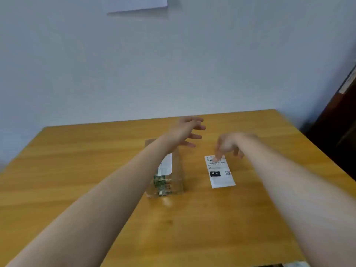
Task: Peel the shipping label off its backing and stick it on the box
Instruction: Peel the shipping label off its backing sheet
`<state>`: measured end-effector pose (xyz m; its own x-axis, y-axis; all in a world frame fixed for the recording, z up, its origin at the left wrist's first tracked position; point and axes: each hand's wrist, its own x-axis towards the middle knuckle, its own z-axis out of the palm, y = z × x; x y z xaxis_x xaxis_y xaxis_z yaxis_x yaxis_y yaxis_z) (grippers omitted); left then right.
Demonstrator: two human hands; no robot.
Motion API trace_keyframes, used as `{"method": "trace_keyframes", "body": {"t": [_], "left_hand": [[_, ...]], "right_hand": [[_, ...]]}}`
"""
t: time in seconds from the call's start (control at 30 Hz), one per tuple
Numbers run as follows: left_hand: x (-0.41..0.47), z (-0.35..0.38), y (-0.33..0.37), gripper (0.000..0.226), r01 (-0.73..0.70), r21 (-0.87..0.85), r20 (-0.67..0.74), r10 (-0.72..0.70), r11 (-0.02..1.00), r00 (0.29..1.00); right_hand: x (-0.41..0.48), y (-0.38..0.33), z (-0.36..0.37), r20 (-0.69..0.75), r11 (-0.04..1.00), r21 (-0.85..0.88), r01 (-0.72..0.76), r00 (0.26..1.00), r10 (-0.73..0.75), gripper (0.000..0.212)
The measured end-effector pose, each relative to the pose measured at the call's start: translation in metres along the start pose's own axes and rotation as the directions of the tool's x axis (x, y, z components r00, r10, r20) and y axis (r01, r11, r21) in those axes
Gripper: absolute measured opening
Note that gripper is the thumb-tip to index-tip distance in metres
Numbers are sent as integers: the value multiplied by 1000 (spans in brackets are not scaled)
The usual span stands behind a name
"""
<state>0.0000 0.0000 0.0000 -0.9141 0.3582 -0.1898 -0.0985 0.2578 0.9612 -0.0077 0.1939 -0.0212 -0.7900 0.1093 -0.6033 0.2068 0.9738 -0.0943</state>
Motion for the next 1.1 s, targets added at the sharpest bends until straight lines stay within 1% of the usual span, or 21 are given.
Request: {"method": "trace_keyframes", "body": {"t": [0.17, 0.23, 0.3, 0.37, 0.43, 0.53, 0.63, 0.7, 0.77, 0.87, 1.0, 1.1], "left_hand": [[11, 18, -7, 34, 102, 67, 20, -104, 992, 994], [15, 25, -9, 34, 186, 112, 15, -188, 976, 982], [16, 34, -14, 37, 283, 150, 23, -289, 947, 957], [16, 43, -19, 50, 362, 188, 22, -372, 913, 928], [15, 52, -24, 58, 404, 201, 11, -415, 892, 910], [15, 62, -31, 54, 429, 147, -1, -434, 891, 901], [18, 65, -35, 50, 431, 93, -29, -430, 898, 902], [17, 65, -35, 50, 444, 42, -43, -442, 895, 896], [18, 64, -36, 50, 451, 6, -48, -450, 892, 892], [17, 65, -37, 48, 455, -29, -53, -456, 890, 889], [17, 66, -38, 47, 460, -38, -43, -461, 887, 886], [17, 65, -39, 49, 460, -38, -41, -461, 887, 886]], "right_hand": [[5, 3, 12, 52, 997, 43, -58, 997, 56, 97], [7, 4, 16, 53, 997, 40, -59, 997, 57, 96], [10, 6, 21, 63, 997, 5, -81, 995, 81, 90], [13, 8, 25, 71, 992, -5, -124, 990, 124, 86], [11, 10, 29, 55, 988, 30, -154, 987, 153, 83], [16, 13, 36, -22, 979, 143, -148, 988, 153, 74], [25, 17, 42, -37, 952, 278, -127, 989, 143, 65], [28, 18, 45, -45, 934, 338, -116, 989, 139, 56], [29, 19, 47, -58, 926, 364, -101, 990, 131, 53], [30, 21, 51, -72, 922, 377, -93, 989, 129, 60], [31, 19, 54, -98, 934, 341, -107, 984, 149, 65], [30, 17, 55, -117, 938, 325, -125, 978, 170, 61]]}}
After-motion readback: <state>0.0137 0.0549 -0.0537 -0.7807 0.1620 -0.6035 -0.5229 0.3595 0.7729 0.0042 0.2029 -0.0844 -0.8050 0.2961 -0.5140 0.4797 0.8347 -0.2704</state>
